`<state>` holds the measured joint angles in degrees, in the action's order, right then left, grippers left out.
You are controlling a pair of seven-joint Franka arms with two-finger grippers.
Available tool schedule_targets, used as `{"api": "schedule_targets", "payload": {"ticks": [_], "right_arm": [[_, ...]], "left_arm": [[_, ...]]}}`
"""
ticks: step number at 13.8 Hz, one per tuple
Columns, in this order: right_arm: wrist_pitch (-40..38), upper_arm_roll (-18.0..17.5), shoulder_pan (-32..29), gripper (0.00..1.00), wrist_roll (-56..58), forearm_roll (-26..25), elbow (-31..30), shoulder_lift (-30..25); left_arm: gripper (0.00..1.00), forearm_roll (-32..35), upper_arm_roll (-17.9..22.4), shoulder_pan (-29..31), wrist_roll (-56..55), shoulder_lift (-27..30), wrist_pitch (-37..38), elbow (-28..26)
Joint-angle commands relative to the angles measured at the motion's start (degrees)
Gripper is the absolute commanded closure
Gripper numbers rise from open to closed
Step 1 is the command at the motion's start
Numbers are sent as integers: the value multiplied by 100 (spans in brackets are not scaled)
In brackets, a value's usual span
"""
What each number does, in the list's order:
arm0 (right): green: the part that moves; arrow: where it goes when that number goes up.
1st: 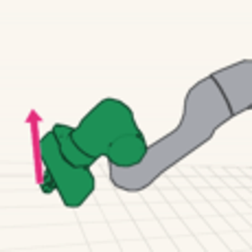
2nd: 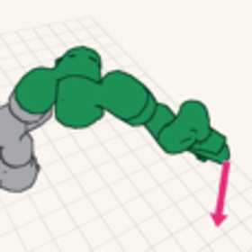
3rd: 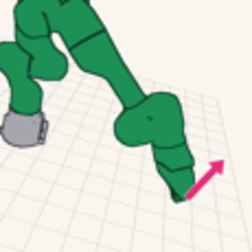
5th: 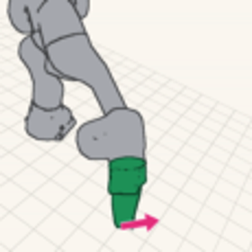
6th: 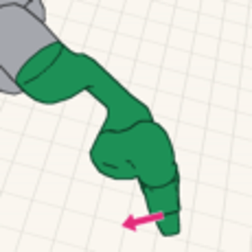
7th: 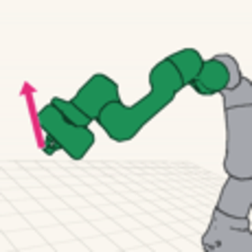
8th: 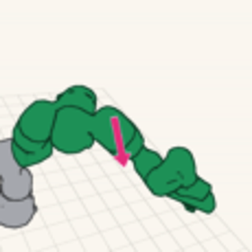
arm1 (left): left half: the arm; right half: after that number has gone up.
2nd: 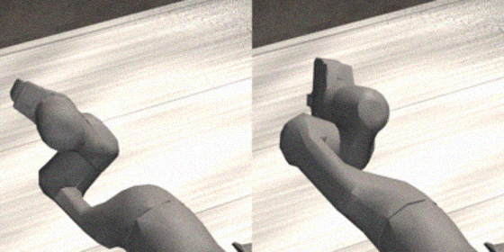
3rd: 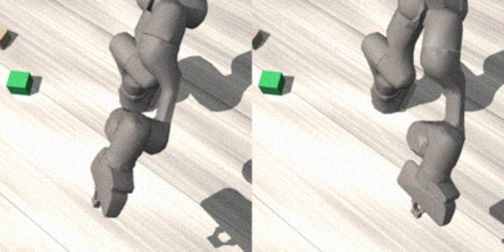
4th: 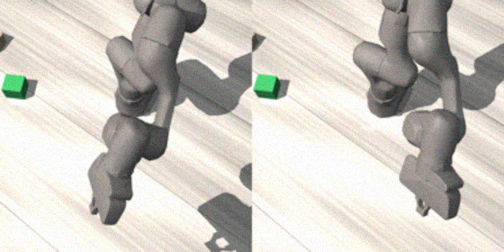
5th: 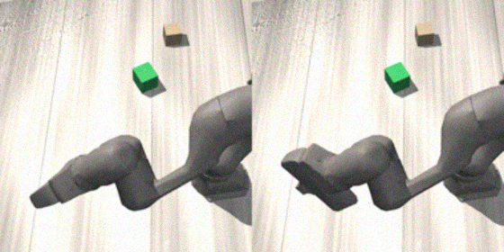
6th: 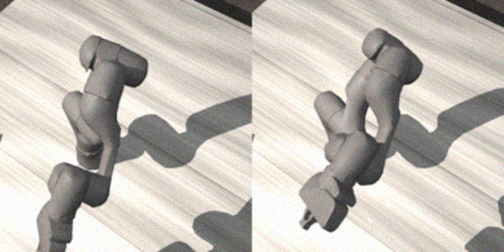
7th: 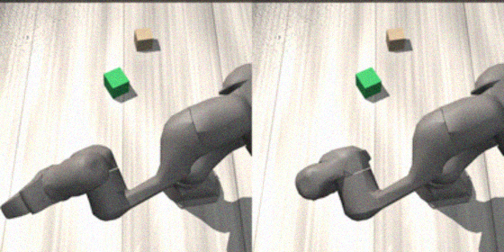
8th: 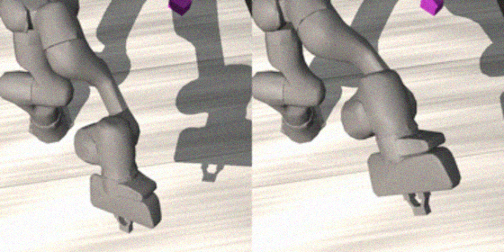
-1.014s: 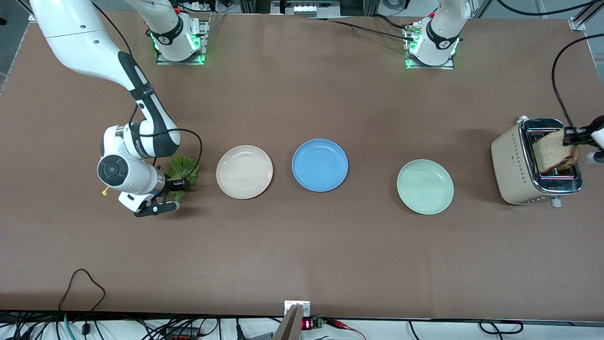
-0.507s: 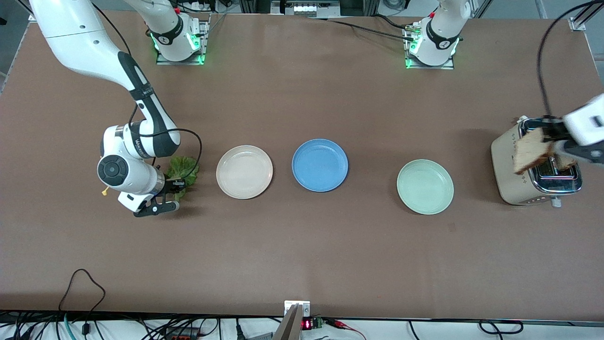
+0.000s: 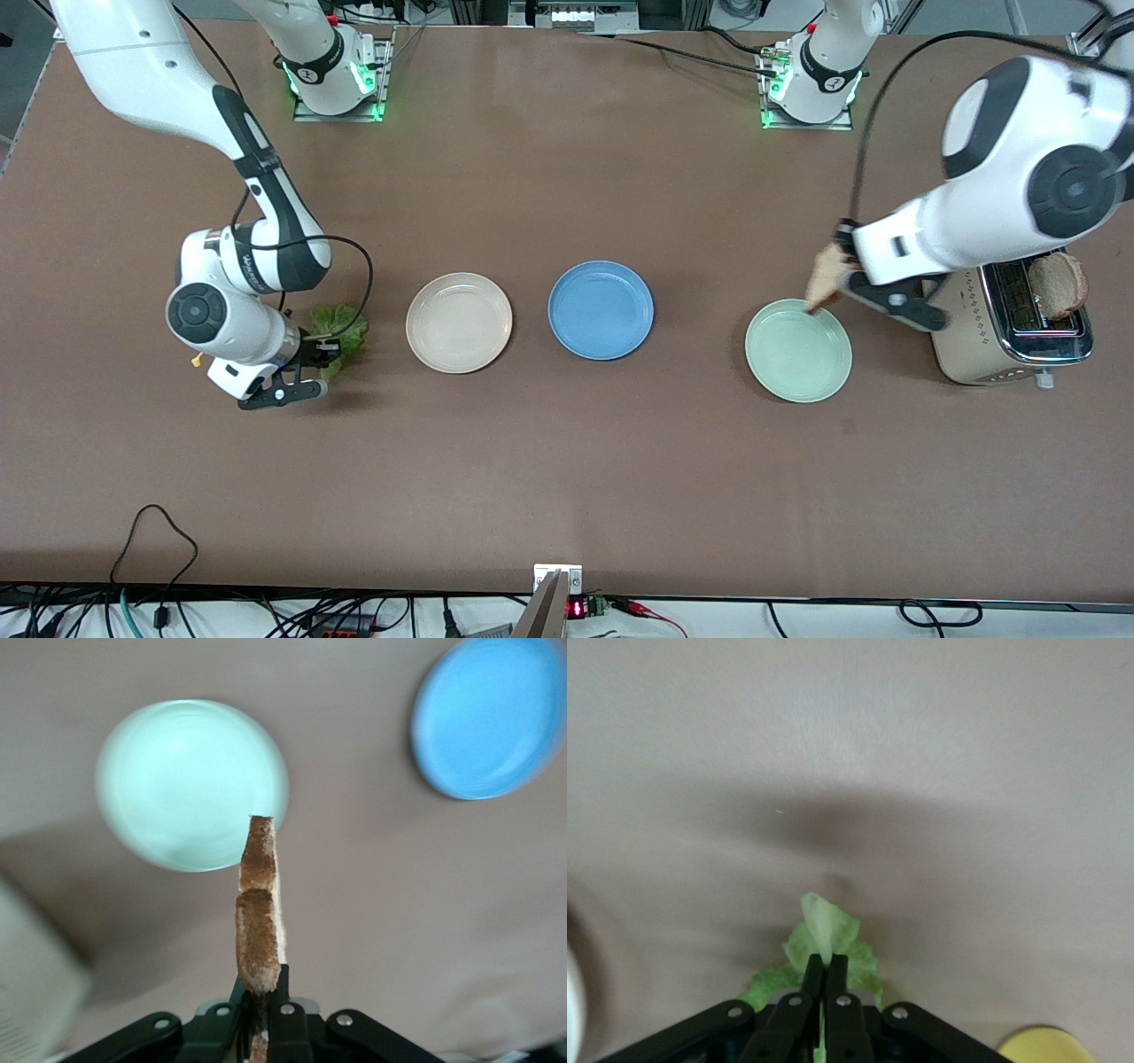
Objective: Make sandwich in blue plate with both arms
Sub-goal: 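Carry the toast over the blue plate while the right gripper lifts lettuce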
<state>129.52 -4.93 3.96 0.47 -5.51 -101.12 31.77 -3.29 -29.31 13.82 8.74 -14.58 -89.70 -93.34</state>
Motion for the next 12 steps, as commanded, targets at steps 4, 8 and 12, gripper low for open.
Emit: {"api": "schedule_targets", "payload": {"ticks": [4,8,12], "right_arm": [[-751,-148,43,100,1223,-47,4,-733],[-1489,-560,34,100,2919,-29,495,-830],[-2027,-1167,34,100,3713,-3,1014,-822]], "left_arm": [[100,-2242,-57,-317,-153,-782,-827,35],[100,-3456,-66,-774,-109,-880,-2565,-701],[100,-4186,-136,-1091,328,-993,-3711,-1396]]}}
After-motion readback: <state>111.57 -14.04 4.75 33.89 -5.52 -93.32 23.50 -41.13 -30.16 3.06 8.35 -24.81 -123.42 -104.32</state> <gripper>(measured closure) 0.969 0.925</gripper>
